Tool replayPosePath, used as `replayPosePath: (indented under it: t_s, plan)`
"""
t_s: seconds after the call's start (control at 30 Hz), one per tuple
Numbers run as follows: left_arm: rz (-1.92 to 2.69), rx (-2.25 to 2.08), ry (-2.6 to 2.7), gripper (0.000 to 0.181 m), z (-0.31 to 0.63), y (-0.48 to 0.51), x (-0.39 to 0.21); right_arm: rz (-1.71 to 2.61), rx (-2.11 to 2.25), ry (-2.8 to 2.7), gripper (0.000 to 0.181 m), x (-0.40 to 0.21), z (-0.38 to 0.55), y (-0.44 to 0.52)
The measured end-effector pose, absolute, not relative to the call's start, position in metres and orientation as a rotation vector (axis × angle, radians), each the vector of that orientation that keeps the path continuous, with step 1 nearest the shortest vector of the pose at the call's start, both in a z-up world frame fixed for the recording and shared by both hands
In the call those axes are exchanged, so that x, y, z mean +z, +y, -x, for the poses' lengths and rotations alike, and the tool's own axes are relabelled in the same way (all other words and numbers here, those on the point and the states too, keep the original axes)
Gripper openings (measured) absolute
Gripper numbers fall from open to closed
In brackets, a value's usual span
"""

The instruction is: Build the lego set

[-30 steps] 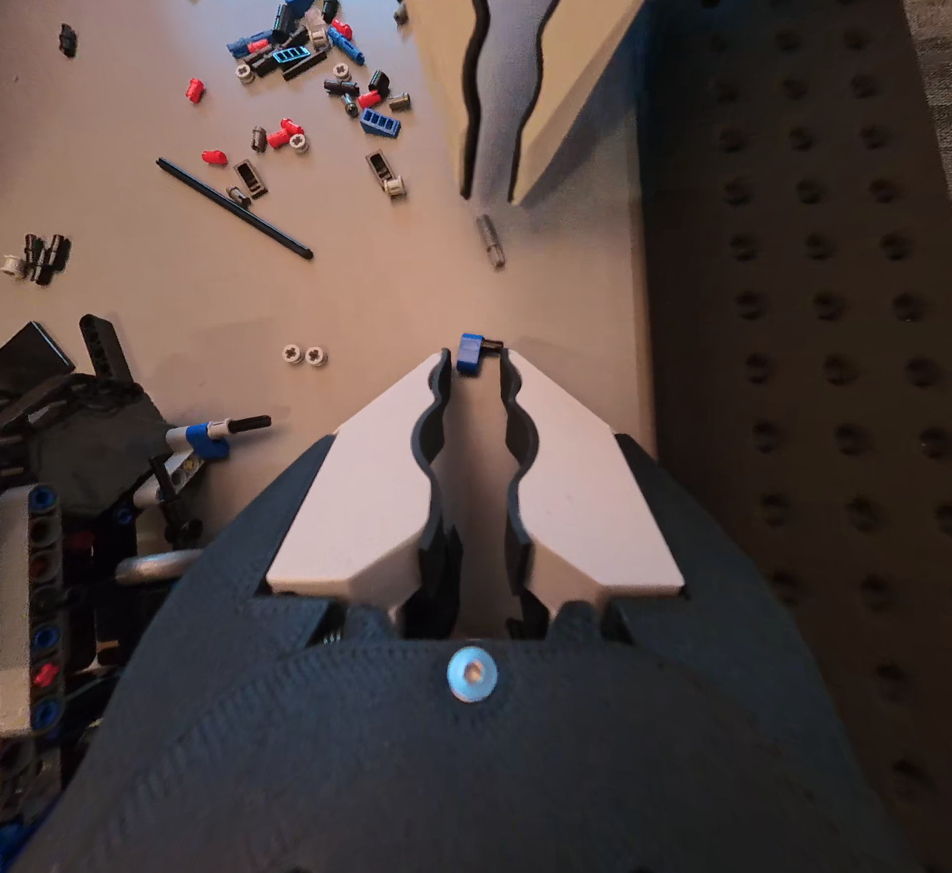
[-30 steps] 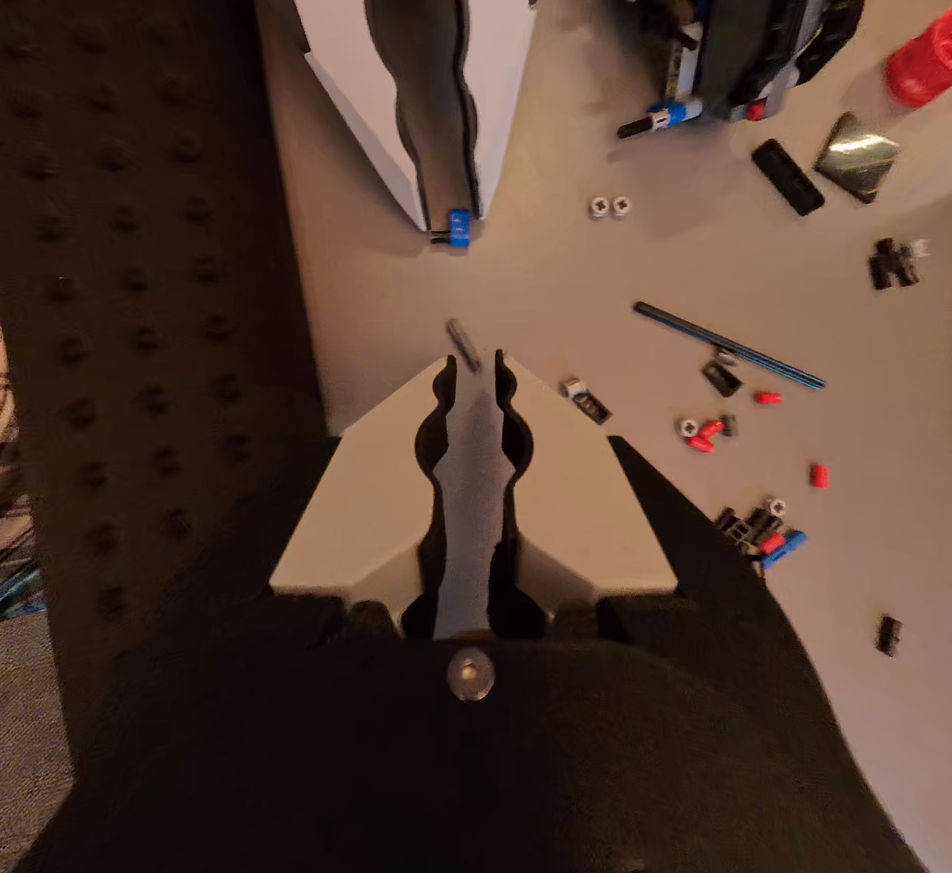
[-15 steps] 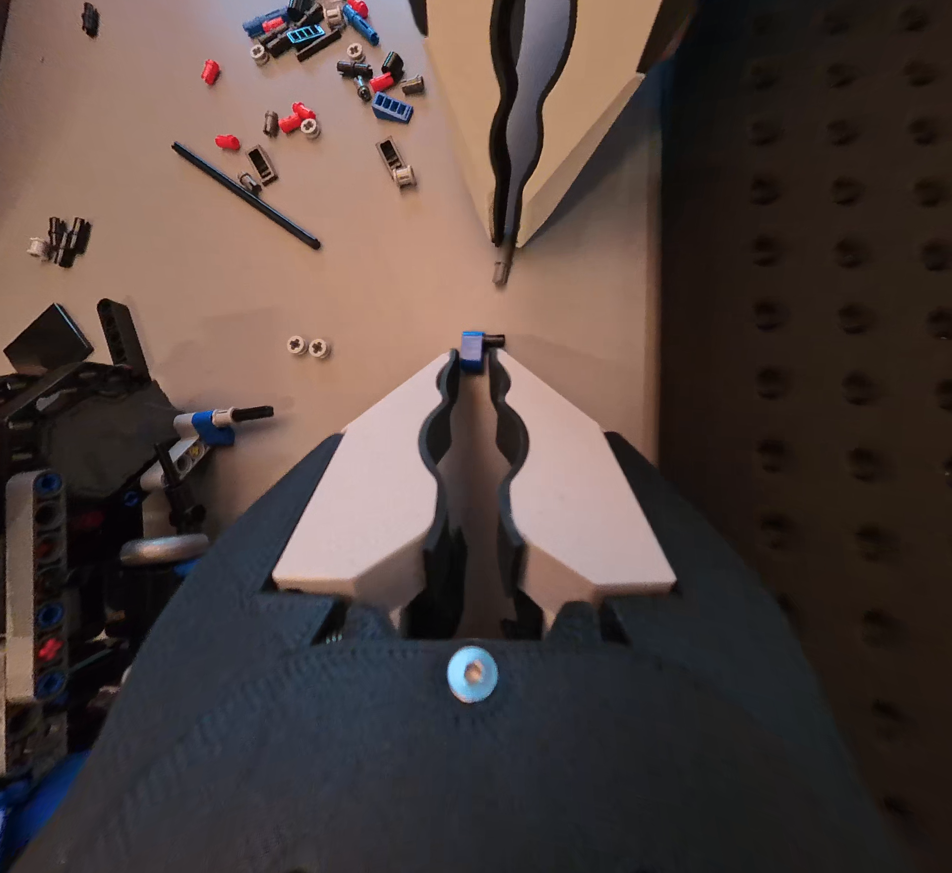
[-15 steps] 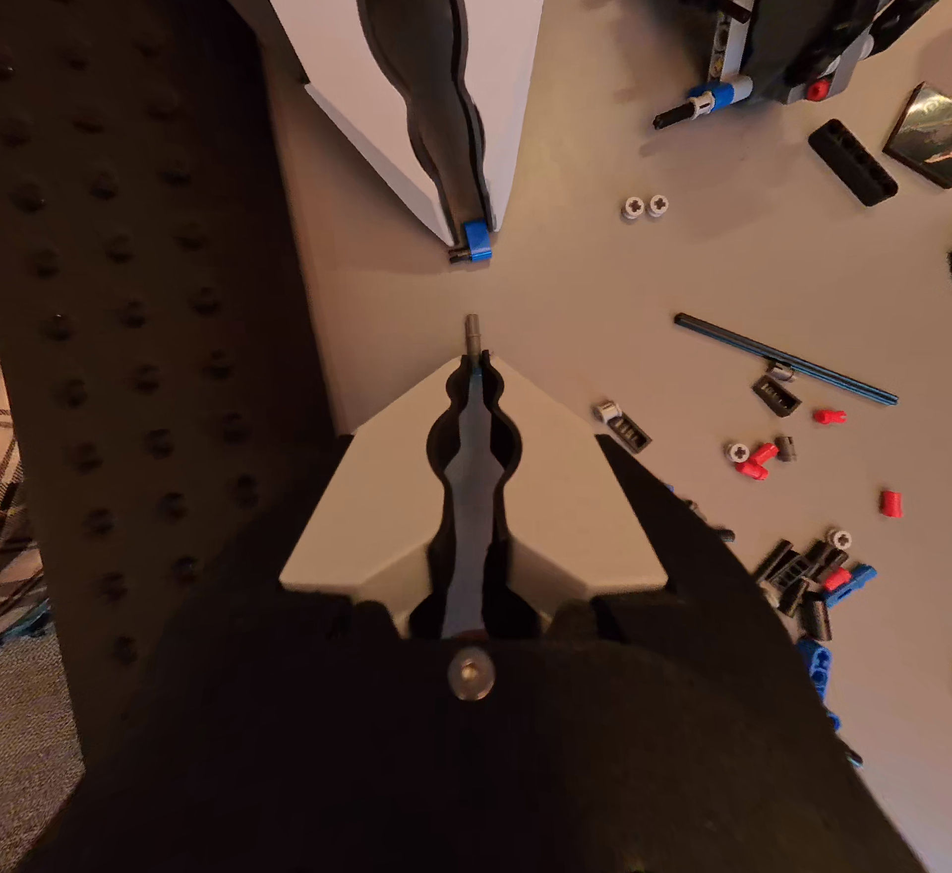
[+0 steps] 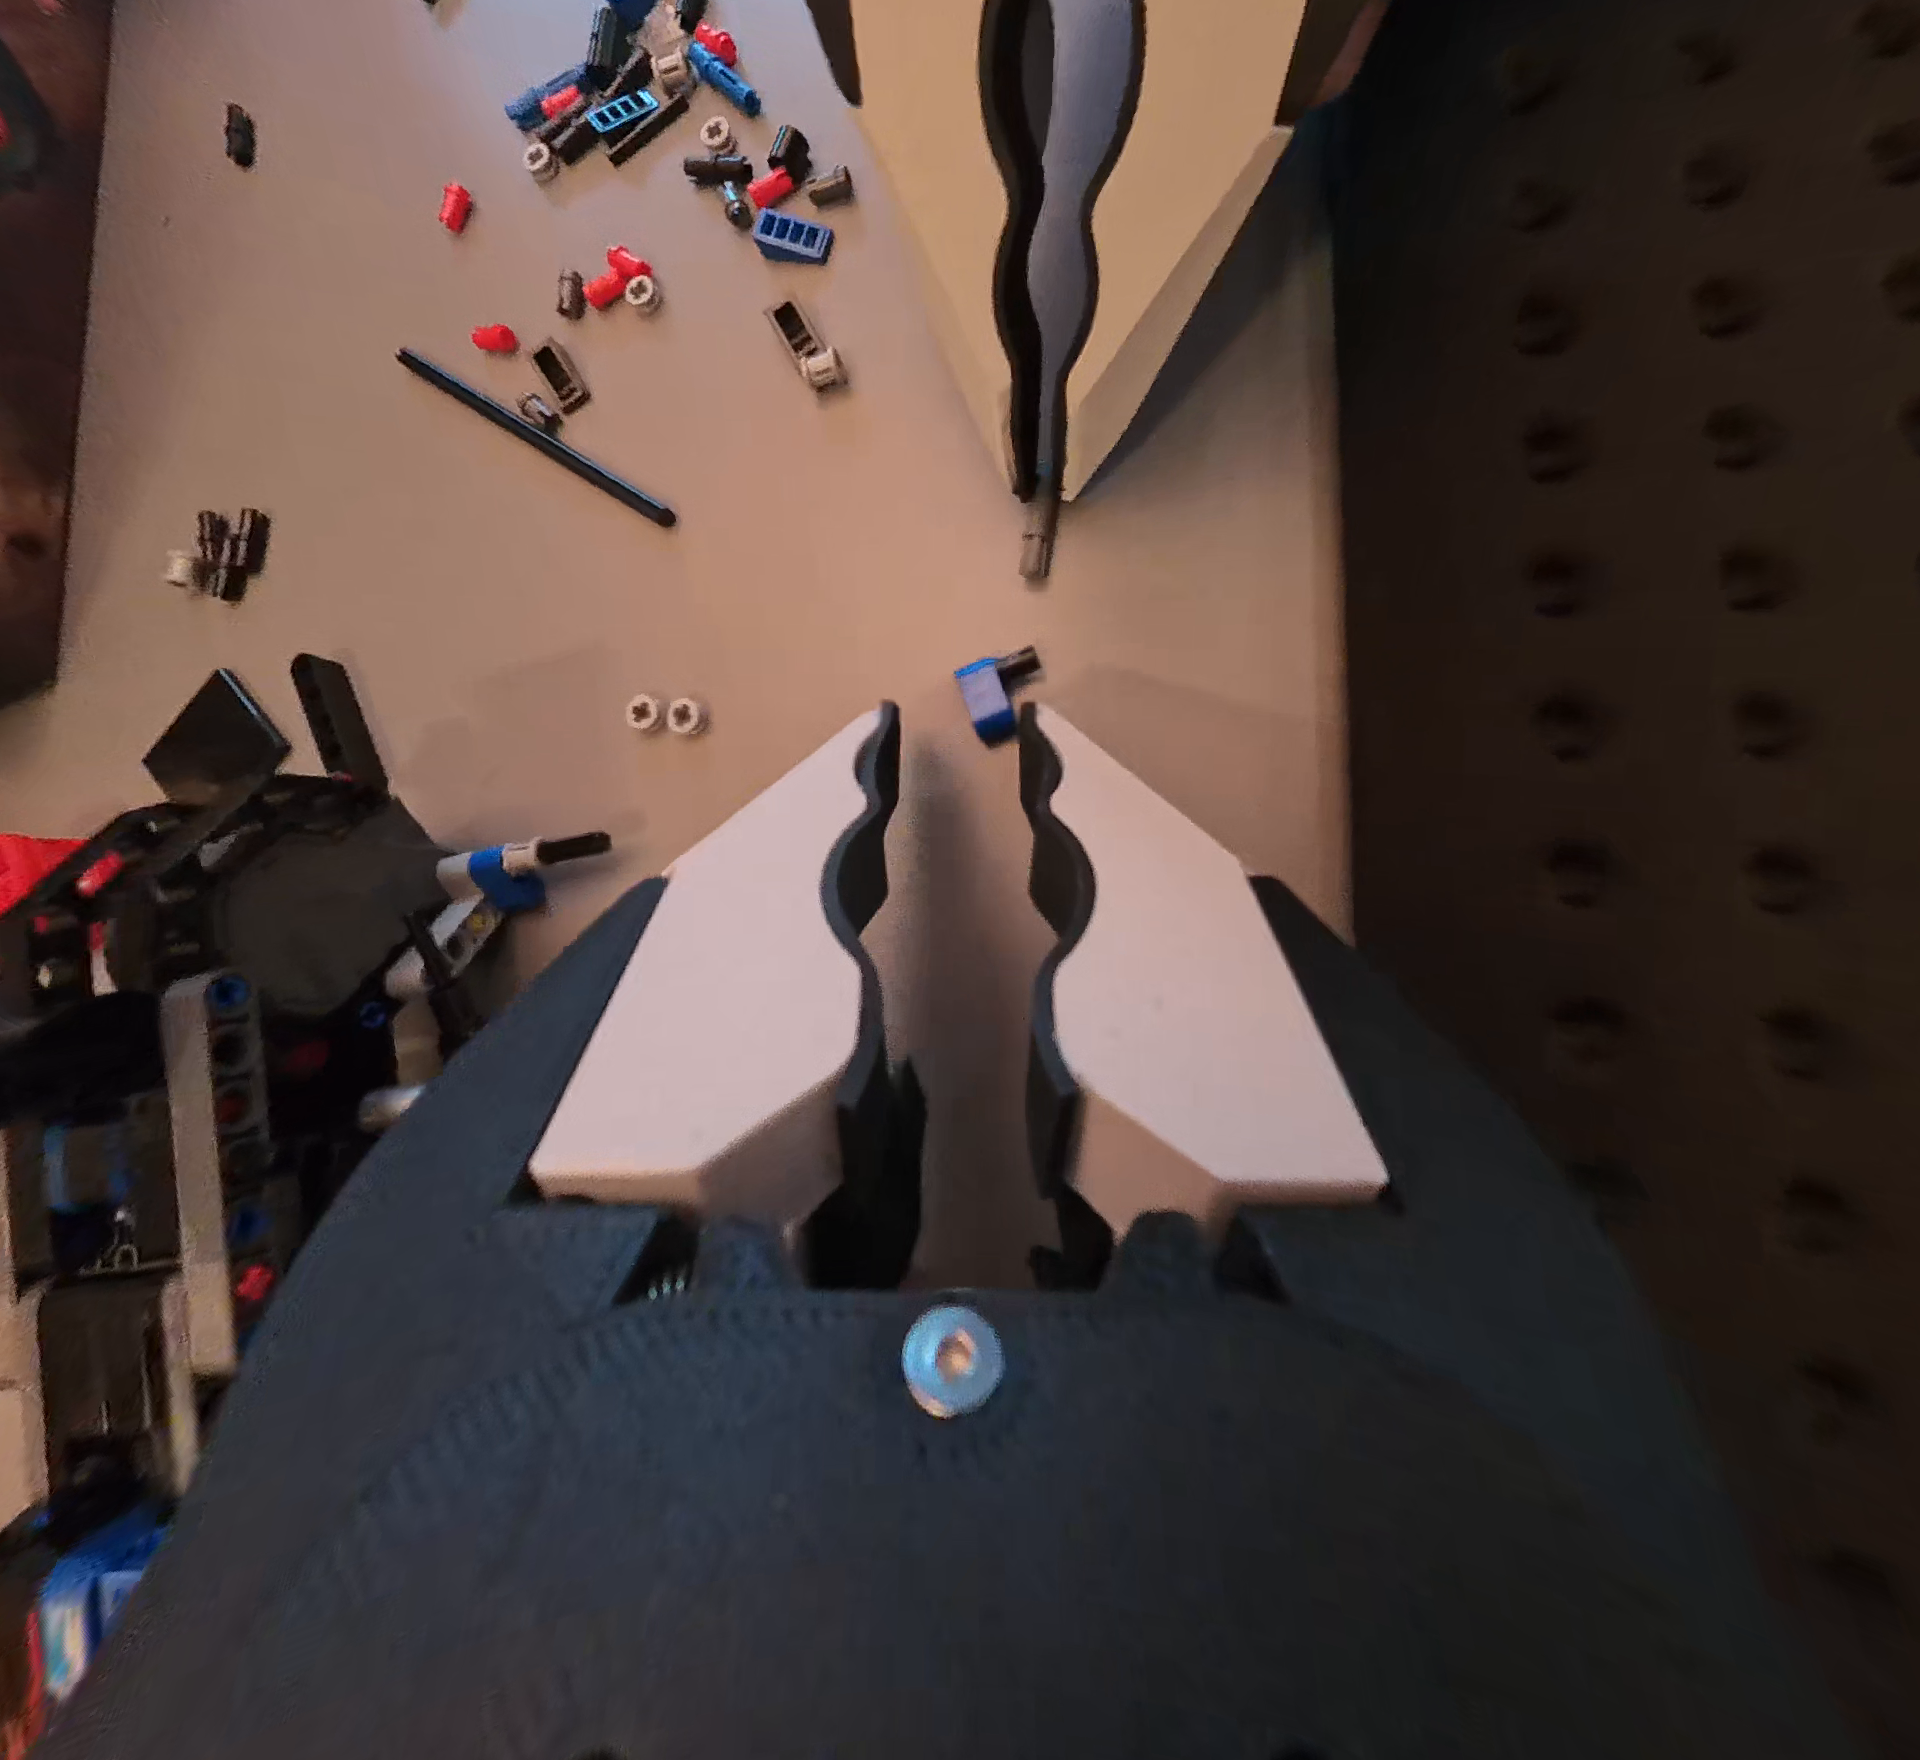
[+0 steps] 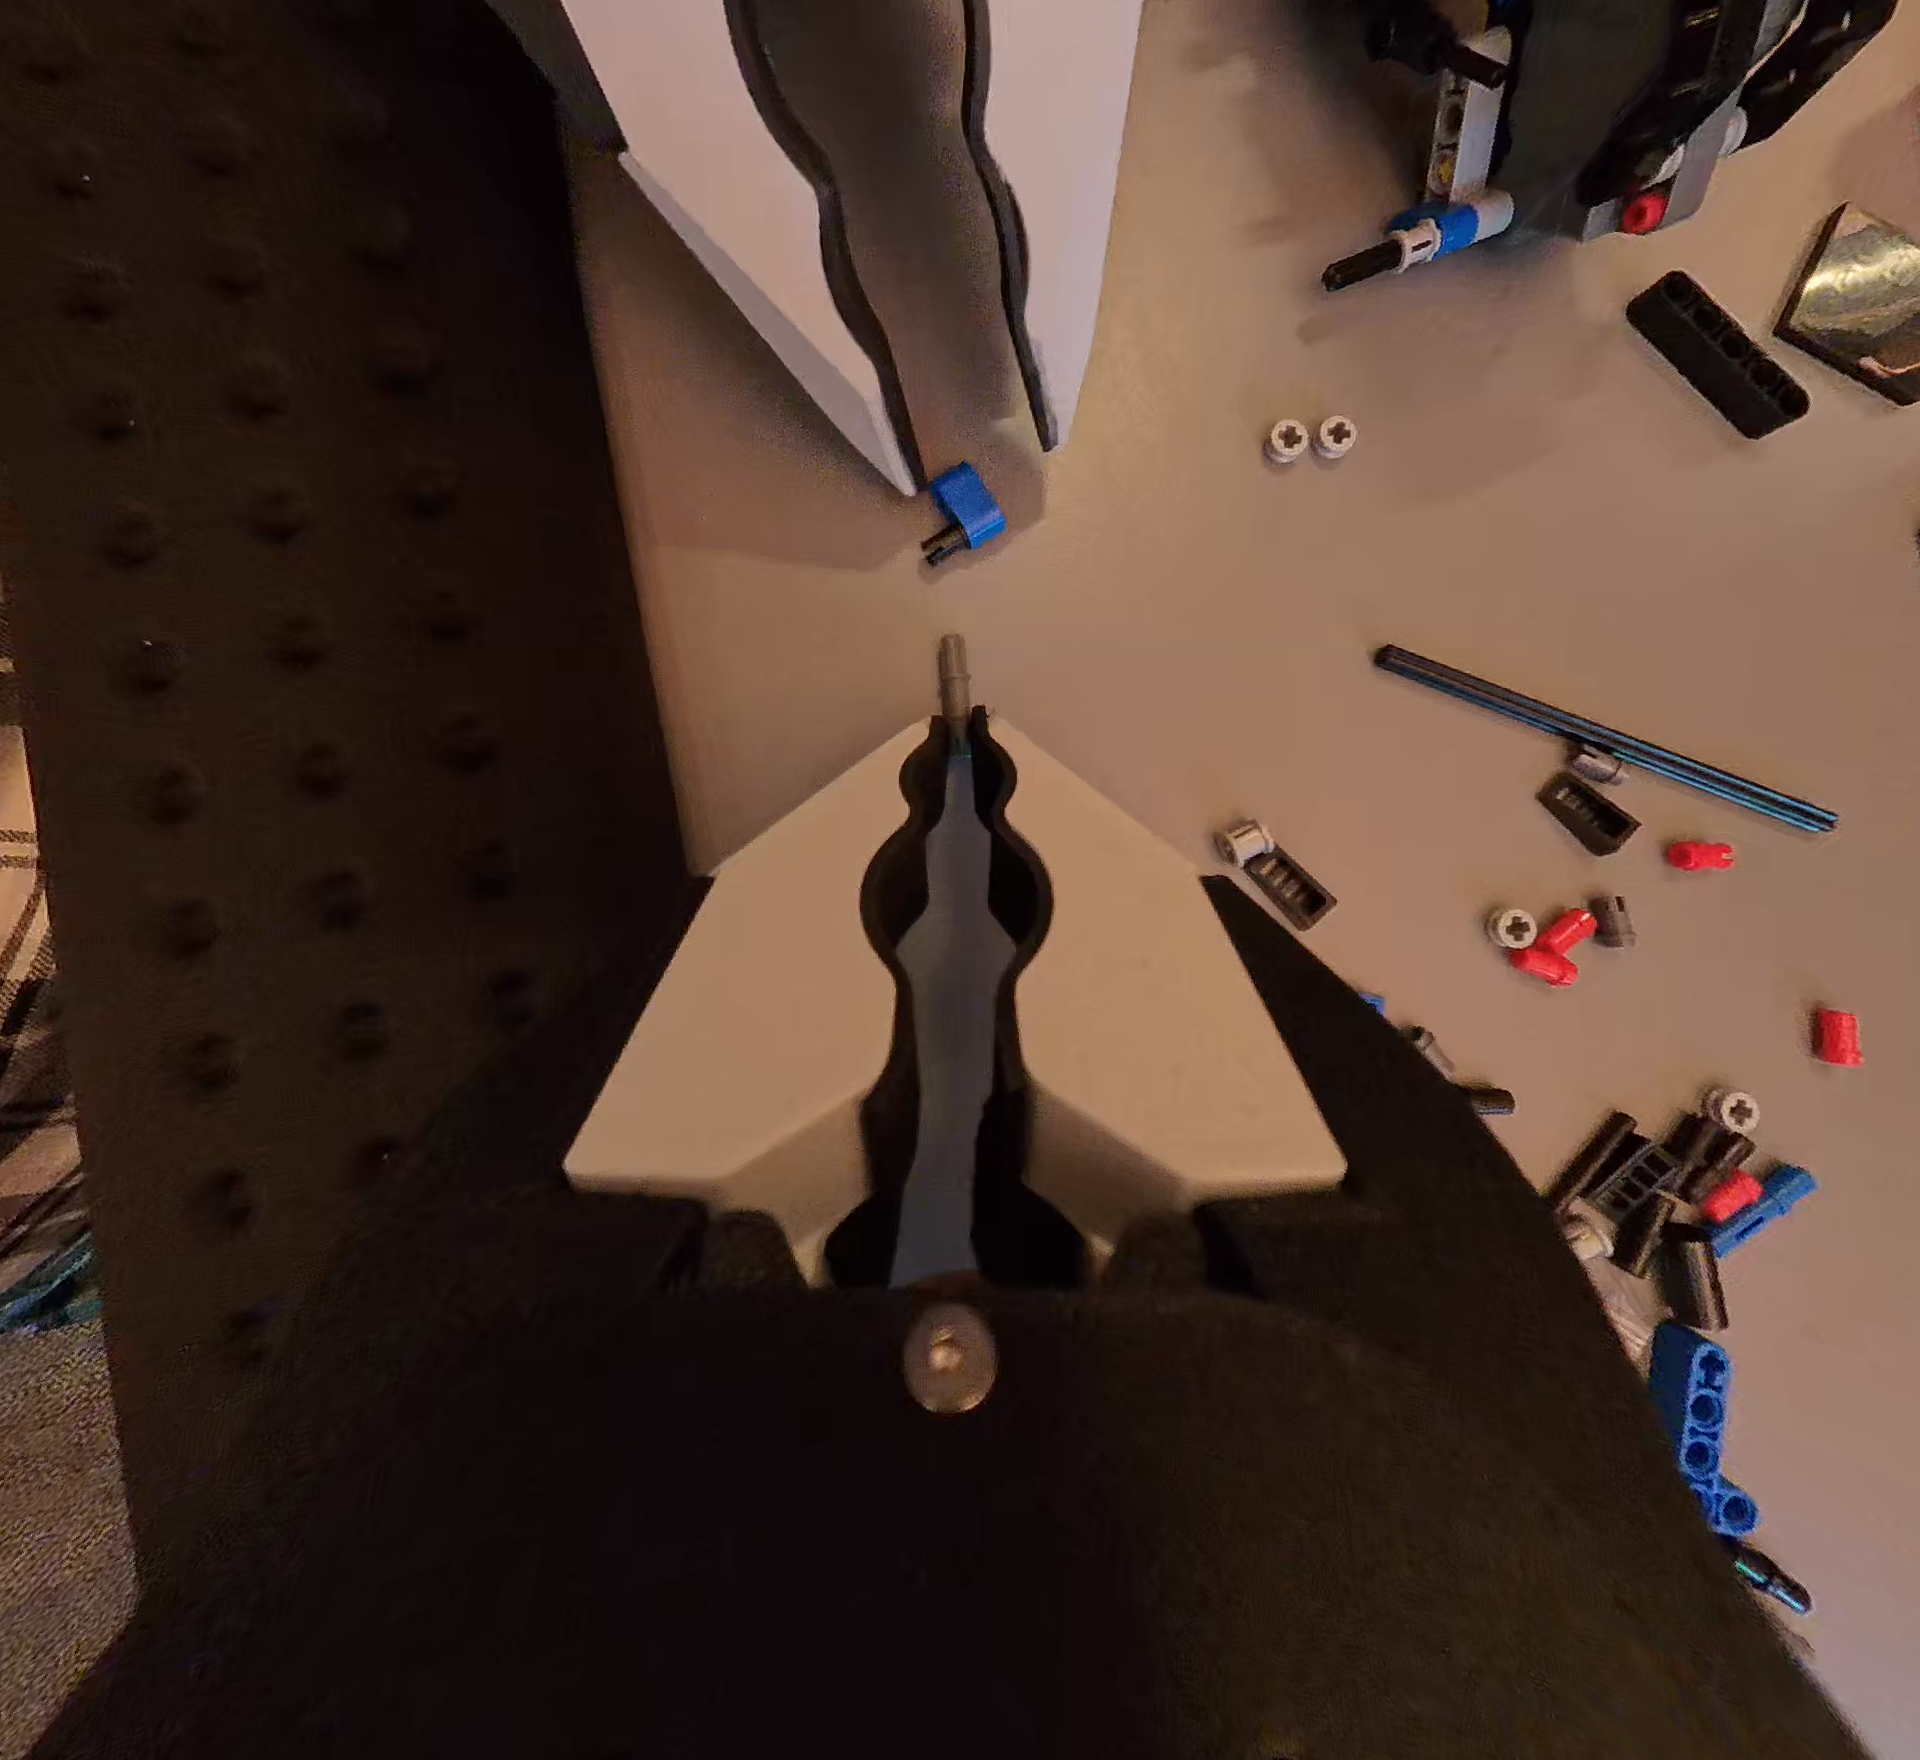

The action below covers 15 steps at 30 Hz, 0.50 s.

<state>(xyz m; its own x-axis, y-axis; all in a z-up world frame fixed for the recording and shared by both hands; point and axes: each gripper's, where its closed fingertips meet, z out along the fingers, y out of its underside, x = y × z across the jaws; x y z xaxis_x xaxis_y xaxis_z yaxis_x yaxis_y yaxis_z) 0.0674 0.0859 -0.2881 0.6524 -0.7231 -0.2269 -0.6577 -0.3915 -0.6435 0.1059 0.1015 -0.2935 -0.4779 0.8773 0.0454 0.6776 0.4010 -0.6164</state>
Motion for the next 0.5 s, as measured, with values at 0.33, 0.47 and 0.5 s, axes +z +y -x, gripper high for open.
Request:
replayPosePath:
  t_s: [0.33, 0.47, 0.5]
  plan:
    - [2.174, -0.164, 1.11, 0.019, -0.0709, 0.0808, -0.2909, 1.337, 0.801, -2.28, 0.002, -0.2932, -0.1058, 0.1035]
    - [2.19, -0.196, 1.157, 0.021, -0.0687, 0.0807, -0.2892, 1.34, 0.817, -2.267, 0.002, -0.2931, -0.1065, 0.1055]
    - [2.216, -0.18, 1.17, 0.018, -0.0654, 0.0811, -0.2922, 1.341, 0.821, -2.264, 0.002, -0.2931, -0.1067, 0.1057]
